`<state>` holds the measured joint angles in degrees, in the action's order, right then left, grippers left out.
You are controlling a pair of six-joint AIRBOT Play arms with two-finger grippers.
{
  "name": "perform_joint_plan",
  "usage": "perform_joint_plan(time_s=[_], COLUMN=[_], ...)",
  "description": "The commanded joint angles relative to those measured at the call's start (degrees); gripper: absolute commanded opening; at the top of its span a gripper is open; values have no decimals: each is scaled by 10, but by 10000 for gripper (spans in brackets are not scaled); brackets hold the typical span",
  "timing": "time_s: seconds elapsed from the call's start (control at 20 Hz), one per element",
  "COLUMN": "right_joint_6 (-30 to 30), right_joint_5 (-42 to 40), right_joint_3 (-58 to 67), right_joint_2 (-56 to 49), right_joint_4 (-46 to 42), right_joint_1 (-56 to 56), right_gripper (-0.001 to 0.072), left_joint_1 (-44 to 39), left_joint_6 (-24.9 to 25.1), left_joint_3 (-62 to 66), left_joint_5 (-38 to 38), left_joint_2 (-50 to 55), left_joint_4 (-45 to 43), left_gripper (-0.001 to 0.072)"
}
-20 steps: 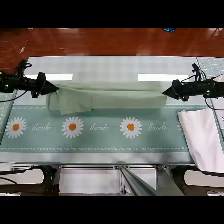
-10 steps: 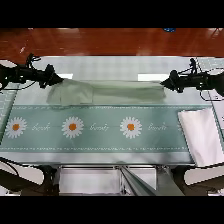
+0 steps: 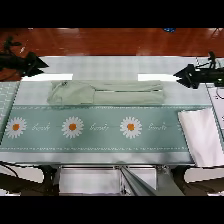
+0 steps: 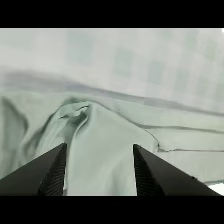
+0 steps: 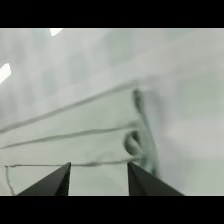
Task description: Fold the shirts.
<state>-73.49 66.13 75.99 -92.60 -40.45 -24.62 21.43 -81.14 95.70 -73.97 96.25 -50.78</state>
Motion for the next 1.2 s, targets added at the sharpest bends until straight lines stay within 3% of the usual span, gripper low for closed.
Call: perform_joint_plan(time_s=[0.0, 0.2, 0.35, 0.5, 0.7, 0.75, 0.8, 0.85, 0.9, 0.95, 1.0, 1.15], right_joint_6=[-42, -54, -51, -48, -49, -47, -40, -35, -23, -16, -14, -36], right_joint_5=[5, -60, -74, -74, -78, -78, -79, -75, -62, -50, -44, -9], right_joint_3=[-26, -95, -97, -90, -75, -66, -57, -43, -28, -20, -20, -36], right_joint_2=[48, 36, -8, -53, -96, -101, -102, -100, -96, -82, -61, 38], right_joint_4=[-115, -99, -49, -14, 3, 5, 5, 5, 5, 4, -2, -103], right_joint_1=[-31, 9, 45, 71, 111, 123, 133, 141, 145, 145, 143, 141], right_gripper=[411, 411, 411, 412, 411, 391, 295, 104, 22, 22, 22, 22], left_joint_1=[42, 1, -55, -96, -139, -146, -154, -161, -168, -172, -174, -189], left_joint_6=[-4, 42, 50, 50, 50, 50, 50, 50, 50, 50, 51, 51], left_joint_3=[3, -203, -385, -480, -498, -498, -498, -498, -498, -498, -498, -498], left_joint_5=[-21, 70, 125, 125, 135, 145, 156, 165, 169, 167, 165, 174], left_joint_2=[-99, -297, -421, -463, -447, -442, -438, -434, -429, -425, -422, -414], left_joint_4=[-52, -52, -51, -41, -34, -32, -32, -31, -32, -32, -32, -6], left_gripper=[509, 509, 509, 509, 509, 509, 509, 507, 484, 287, 12, 20])
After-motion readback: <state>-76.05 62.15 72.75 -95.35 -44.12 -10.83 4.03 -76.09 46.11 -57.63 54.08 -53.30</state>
